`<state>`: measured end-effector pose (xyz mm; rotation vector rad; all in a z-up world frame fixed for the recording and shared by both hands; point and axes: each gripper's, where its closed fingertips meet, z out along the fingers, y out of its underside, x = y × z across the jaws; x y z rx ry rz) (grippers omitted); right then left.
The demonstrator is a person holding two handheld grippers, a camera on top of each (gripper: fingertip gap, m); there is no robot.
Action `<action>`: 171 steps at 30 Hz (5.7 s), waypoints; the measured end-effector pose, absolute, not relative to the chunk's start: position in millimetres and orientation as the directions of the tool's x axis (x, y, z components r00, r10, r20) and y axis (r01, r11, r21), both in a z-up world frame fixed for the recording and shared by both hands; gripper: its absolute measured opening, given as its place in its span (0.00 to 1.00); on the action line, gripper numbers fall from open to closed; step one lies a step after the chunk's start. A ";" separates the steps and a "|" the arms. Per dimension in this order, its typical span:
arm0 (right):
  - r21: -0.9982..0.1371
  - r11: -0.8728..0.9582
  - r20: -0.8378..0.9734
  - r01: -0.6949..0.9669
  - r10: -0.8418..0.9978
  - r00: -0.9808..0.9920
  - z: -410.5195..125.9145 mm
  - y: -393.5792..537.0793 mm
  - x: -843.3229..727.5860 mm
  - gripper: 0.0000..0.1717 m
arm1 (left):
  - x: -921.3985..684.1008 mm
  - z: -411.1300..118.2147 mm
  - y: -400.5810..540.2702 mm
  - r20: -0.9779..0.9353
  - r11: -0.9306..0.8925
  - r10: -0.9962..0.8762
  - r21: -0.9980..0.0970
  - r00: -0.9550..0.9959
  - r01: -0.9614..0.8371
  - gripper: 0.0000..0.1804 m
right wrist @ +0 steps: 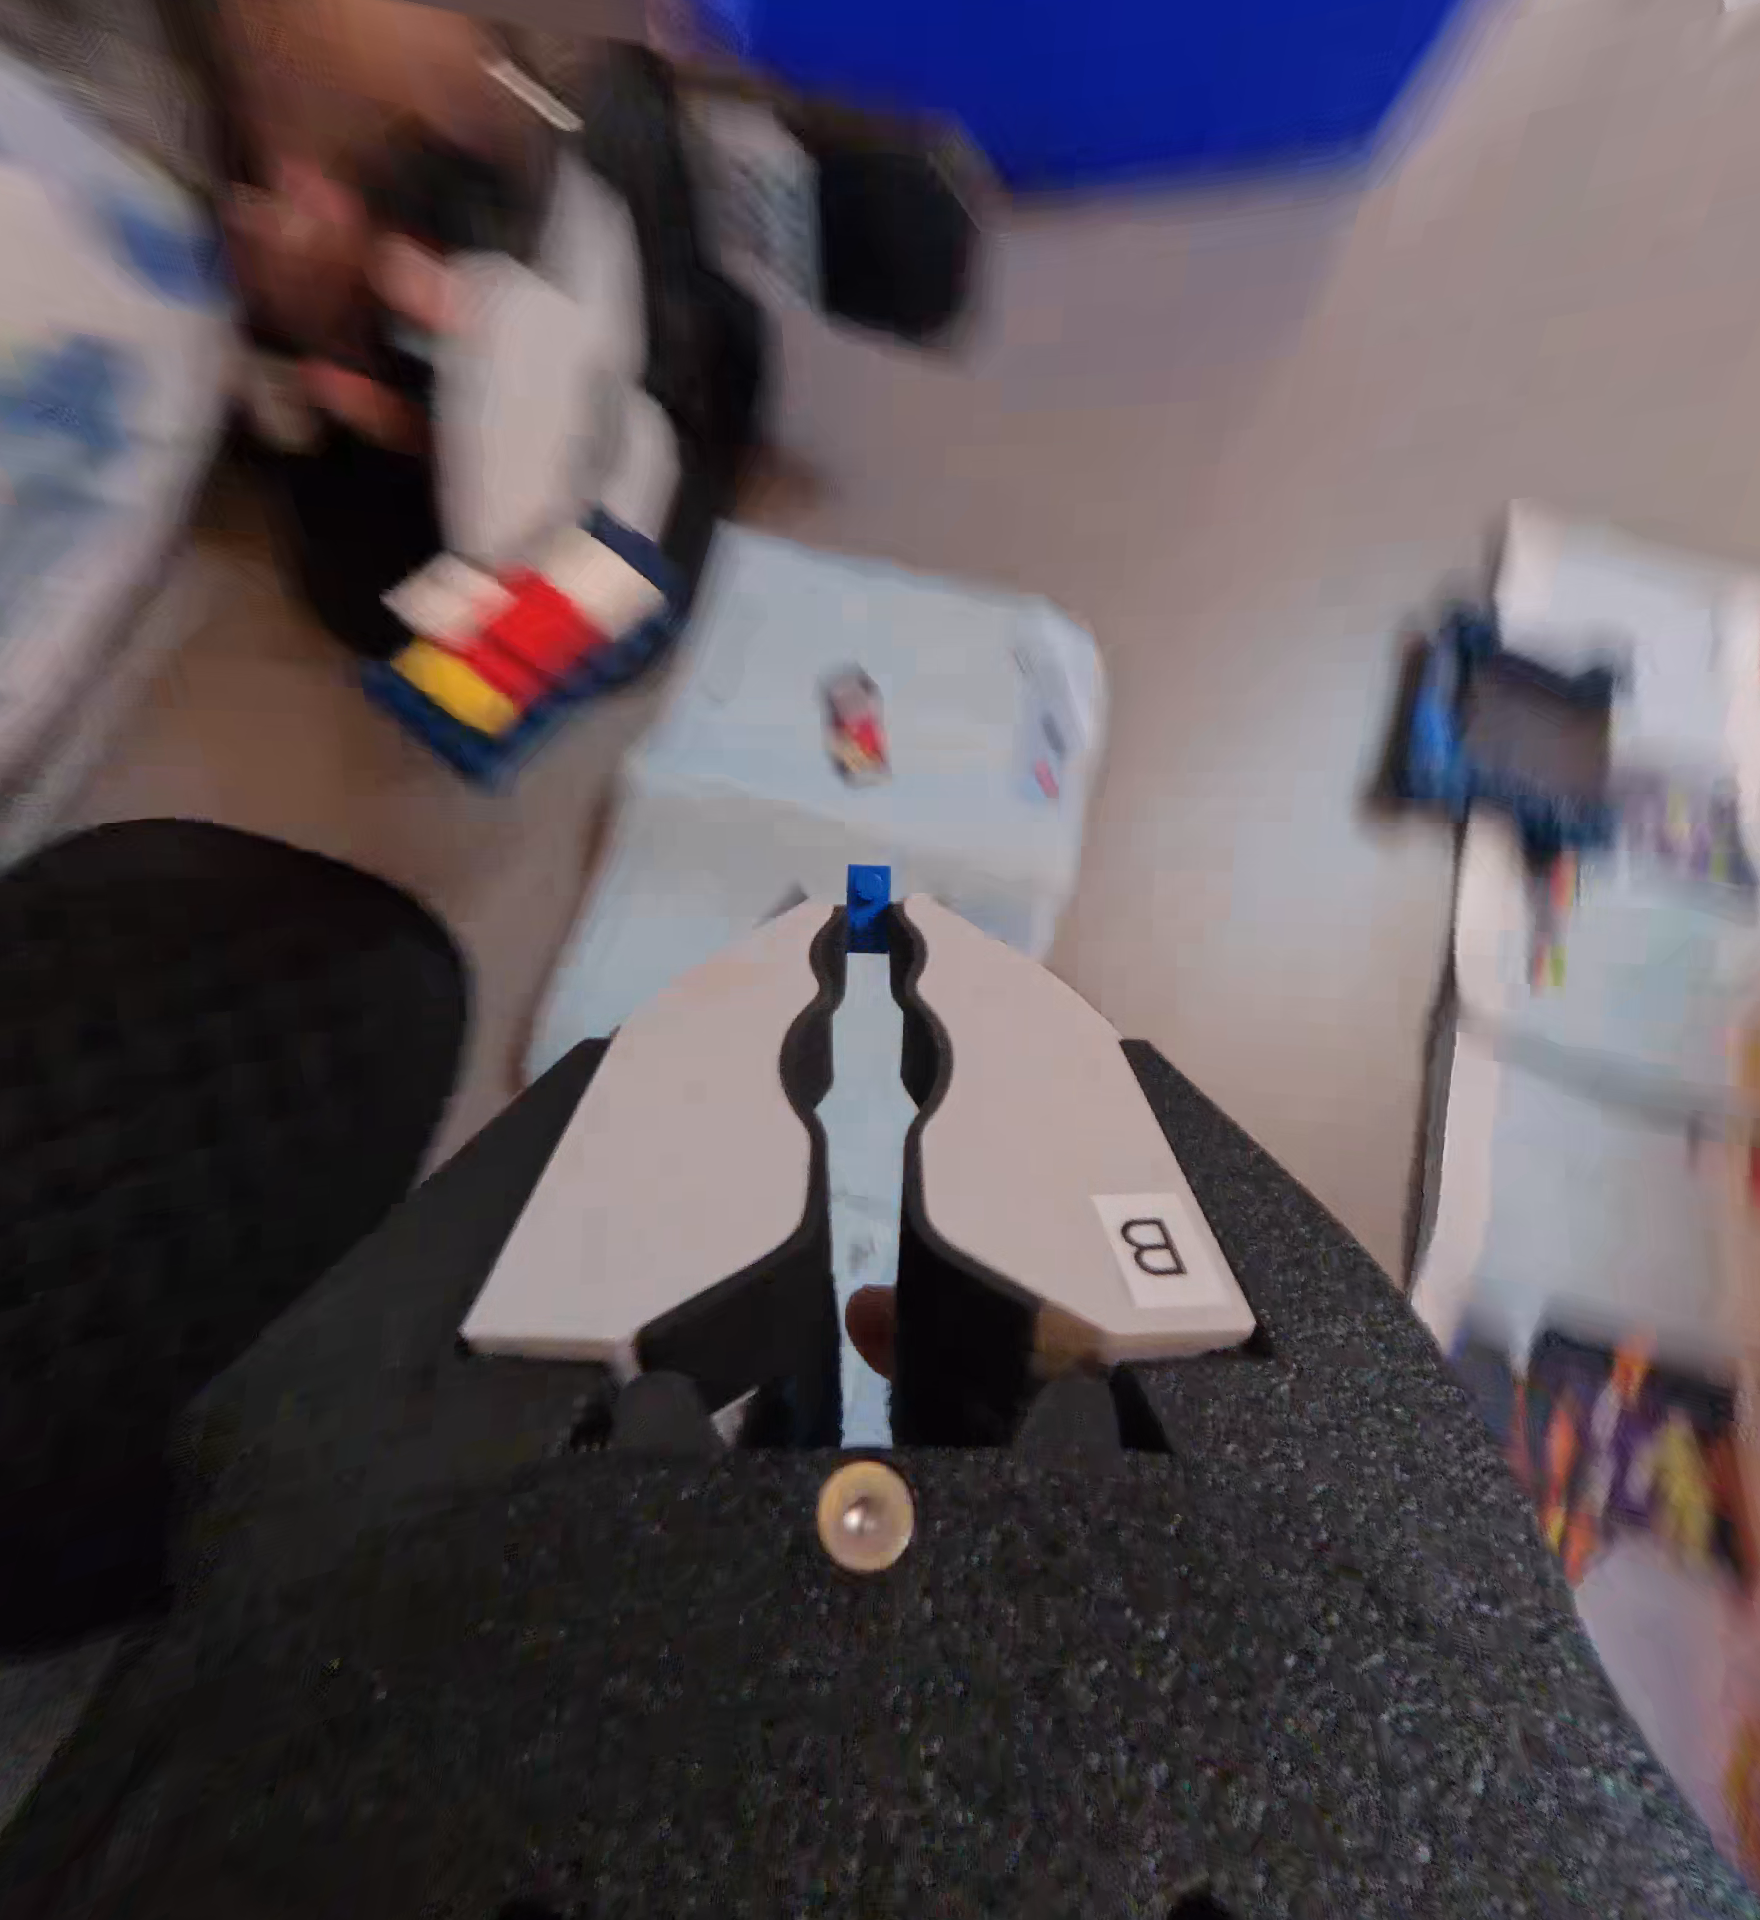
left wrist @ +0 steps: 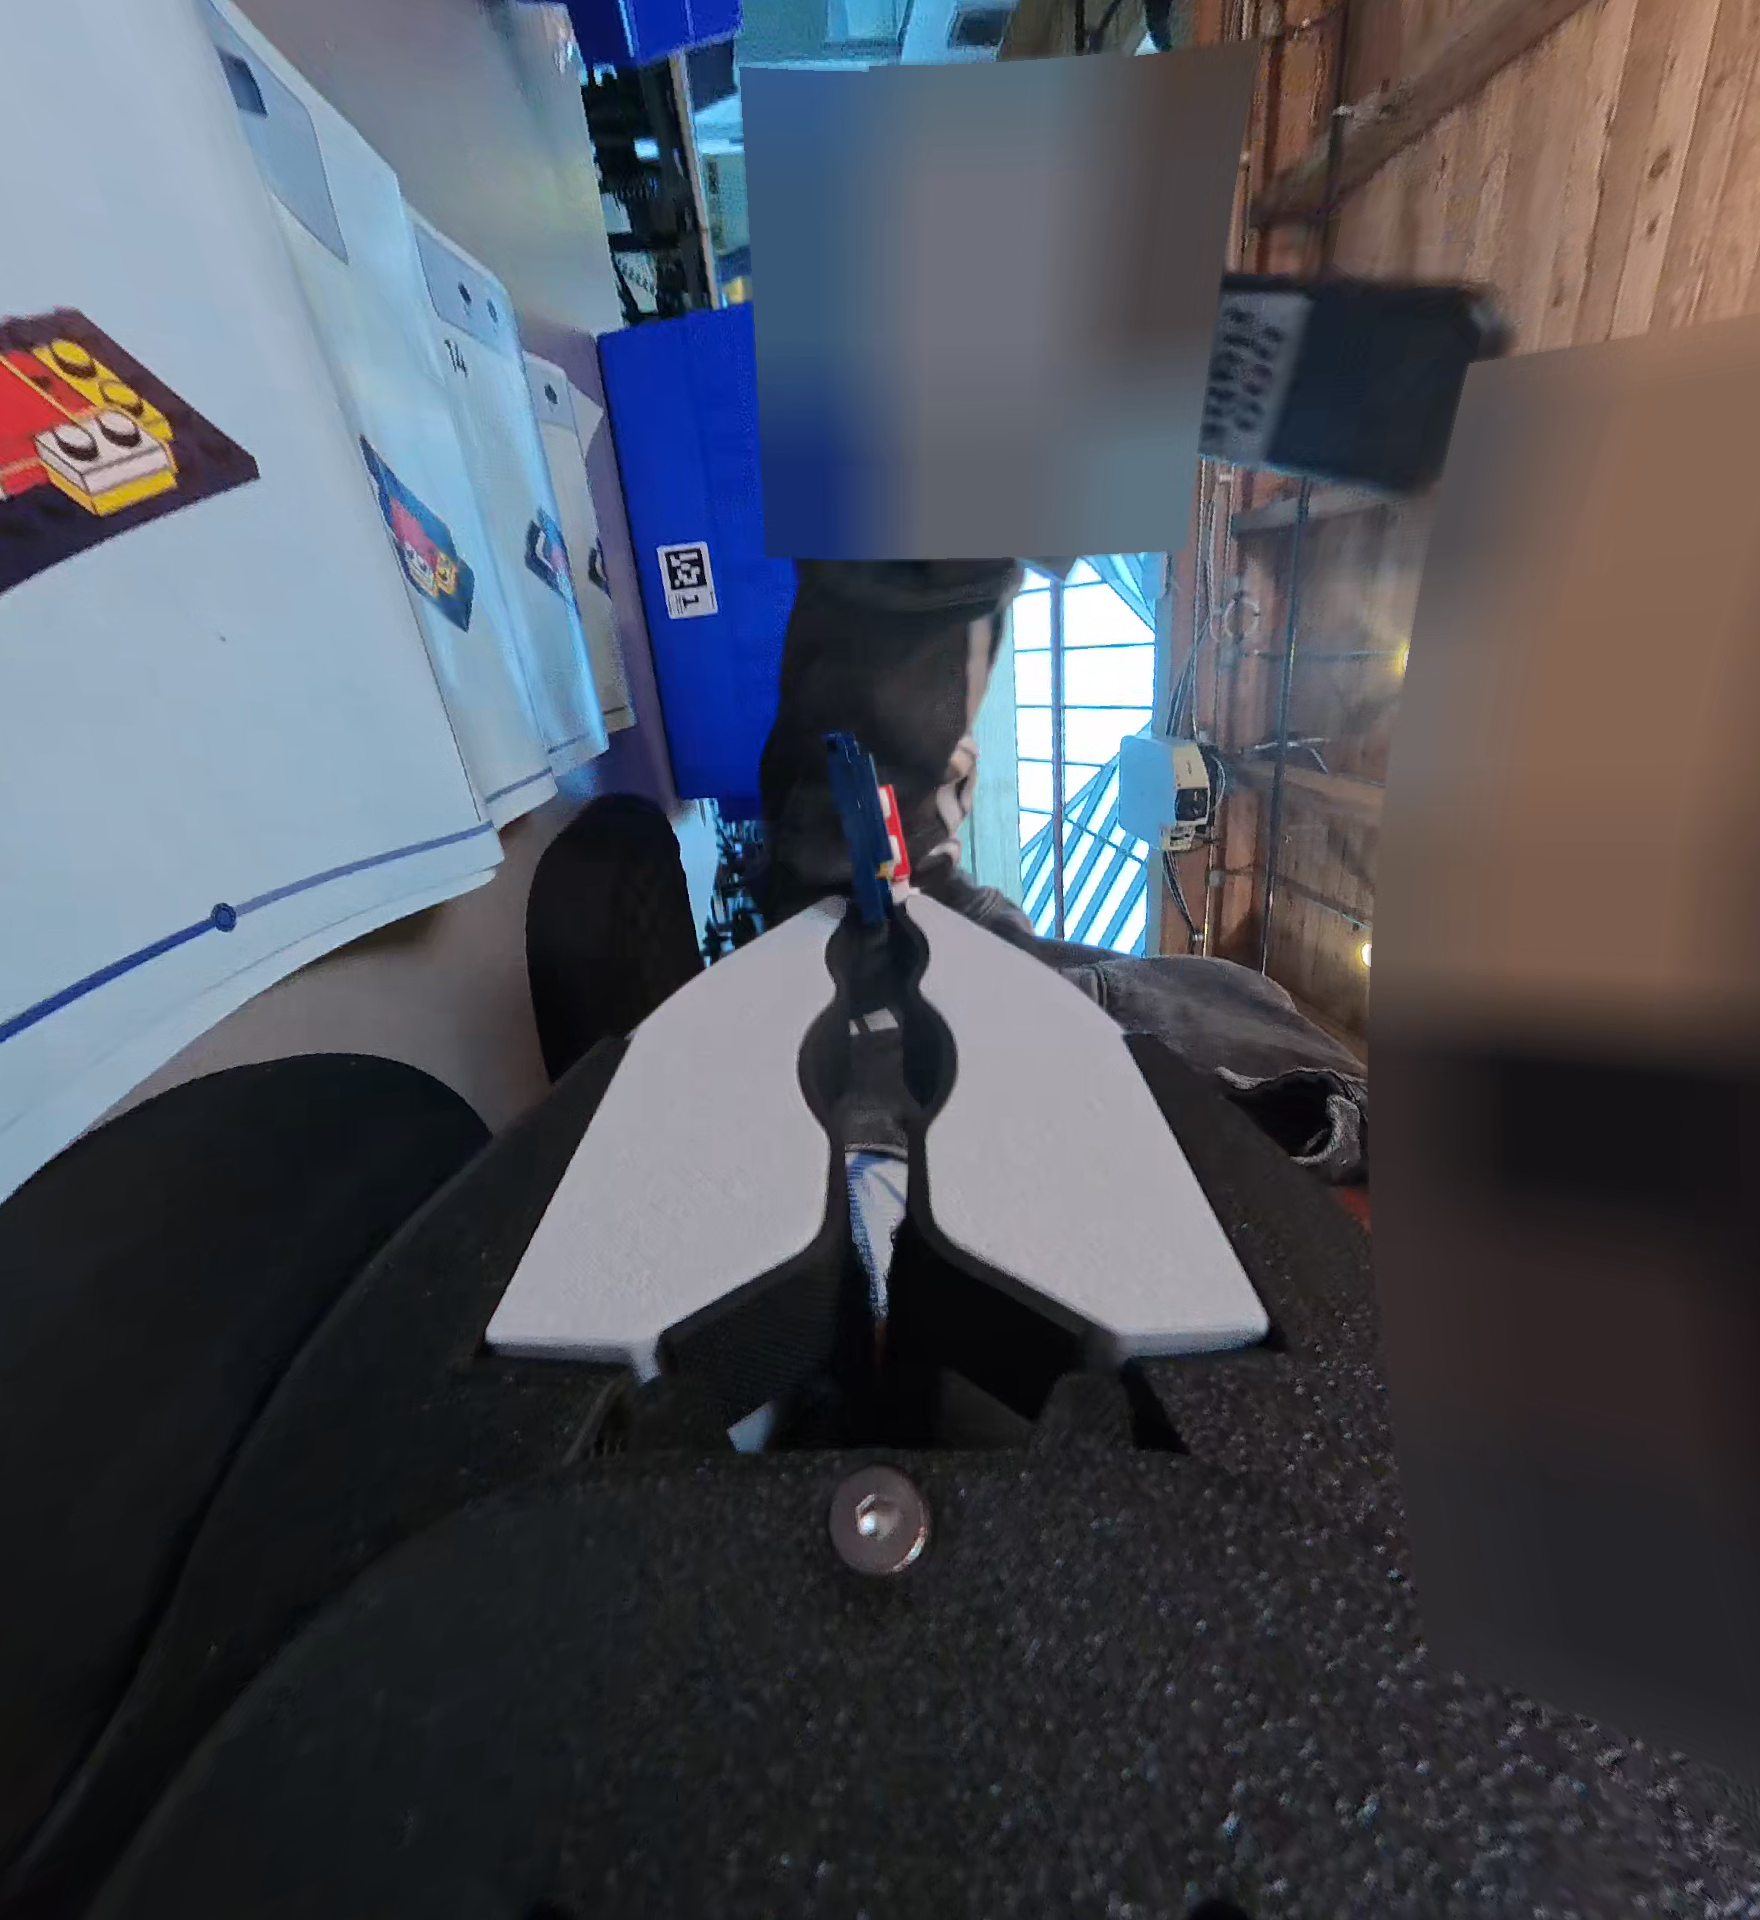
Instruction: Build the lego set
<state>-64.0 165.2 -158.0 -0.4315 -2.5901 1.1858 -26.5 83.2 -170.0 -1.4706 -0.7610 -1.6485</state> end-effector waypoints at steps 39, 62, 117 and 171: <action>-0.578 0.798 -0.060 -0.172 -0.251 -0.966 -165.3 85.9 -16.8 0.06 | -0.5 -164.2 79.4 0.964 -0.612 -0.261 -0.200 0.043 0.766 0.02; -0.296 0.094 -0.931 0.951 0.193 -0.309 -170.0 91.5 -34.3 0.29 | -0.1 -166.2 80.8 0.962 -0.599 -0.259 -0.226 0.081 0.769 0.02; -0.399 0.218 -0.912 0.891 0.003 -0.409 -162.5 69.3 9.4 0.07 | -4.4 -141.3 65.3 0.256 -0.178 -0.560 -0.966 0.788 0.187 0.37; -0.898 0.064 -0.380 0.435 0.382 -0.842 -120.1 90.8 -31.2 0.43 | -24.5 -119.4 87.5 -0.143 0.193 -0.366 -0.978 0.920 -0.075 0.19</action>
